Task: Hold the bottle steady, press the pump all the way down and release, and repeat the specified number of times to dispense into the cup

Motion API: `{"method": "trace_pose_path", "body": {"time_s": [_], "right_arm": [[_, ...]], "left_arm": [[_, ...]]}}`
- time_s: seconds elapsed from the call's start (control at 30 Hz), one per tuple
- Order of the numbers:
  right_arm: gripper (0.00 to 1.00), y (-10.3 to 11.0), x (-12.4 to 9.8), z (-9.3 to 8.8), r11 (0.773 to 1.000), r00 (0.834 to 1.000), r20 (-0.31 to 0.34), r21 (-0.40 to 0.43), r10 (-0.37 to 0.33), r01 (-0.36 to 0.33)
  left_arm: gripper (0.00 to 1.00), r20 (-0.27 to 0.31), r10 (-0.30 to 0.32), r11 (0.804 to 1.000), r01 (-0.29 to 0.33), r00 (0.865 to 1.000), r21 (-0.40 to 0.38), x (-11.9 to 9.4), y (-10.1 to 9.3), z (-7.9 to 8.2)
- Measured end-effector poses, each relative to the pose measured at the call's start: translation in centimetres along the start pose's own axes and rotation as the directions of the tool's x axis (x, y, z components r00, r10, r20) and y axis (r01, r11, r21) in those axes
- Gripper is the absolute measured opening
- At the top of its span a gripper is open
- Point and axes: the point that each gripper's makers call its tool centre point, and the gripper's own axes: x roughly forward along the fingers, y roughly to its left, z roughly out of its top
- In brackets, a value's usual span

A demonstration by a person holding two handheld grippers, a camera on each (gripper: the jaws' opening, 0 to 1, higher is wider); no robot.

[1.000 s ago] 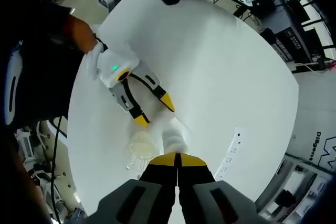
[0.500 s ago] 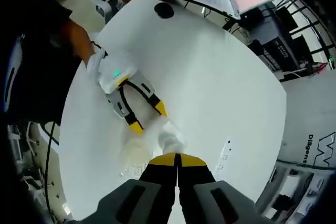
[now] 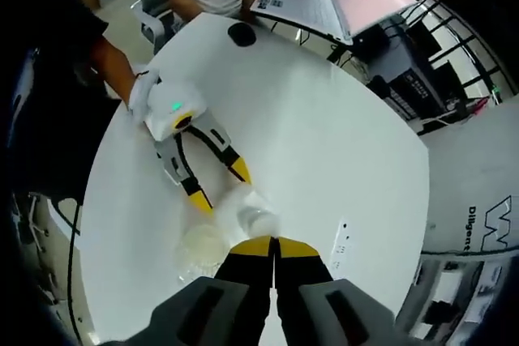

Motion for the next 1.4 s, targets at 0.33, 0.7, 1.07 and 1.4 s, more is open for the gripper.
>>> {"method": "trace_pose_path", "body": {"time_s": [0.33, 0.7, 1.07, 1.4], "right_arm": [[0.0, 0.8, -1.0, -0.1, 0.994, 0.984, 0.168, 0.105, -0.057, 0.04], [0.11, 1.8, -3.1, 0.1, 0.973, 0.929, 0.35, 0.227, -0.121, 0.041], [0.24, 1.7, -3.8, -1.3, 0.941, 0.861, 0.463, 0.334, -0.21, 0.05], [0.4, 2.8, -4.7, -3.3, 0.905, 0.799, 0.528, 0.422, -0.288, 0.048]], "left_arm": [[0.47, -0.034, -0.065, 0.998, 0.065, 0.997, -0.01, -0.8, 0.6, -0.1], [0.6, 0.0, -0.135, 0.989, 0.135, 0.991, -0.062, -1.9, 0.6, 0.9], [0.68, 0.079, -0.195, 0.98, 0.197, 0.978, -0.027, -3.5, 1.5, 3.3], [0.85, 0.111, -0.196, 0.977, 0.204, 0.974, -0.061, -4.5, 2.7, 4.3]]}}
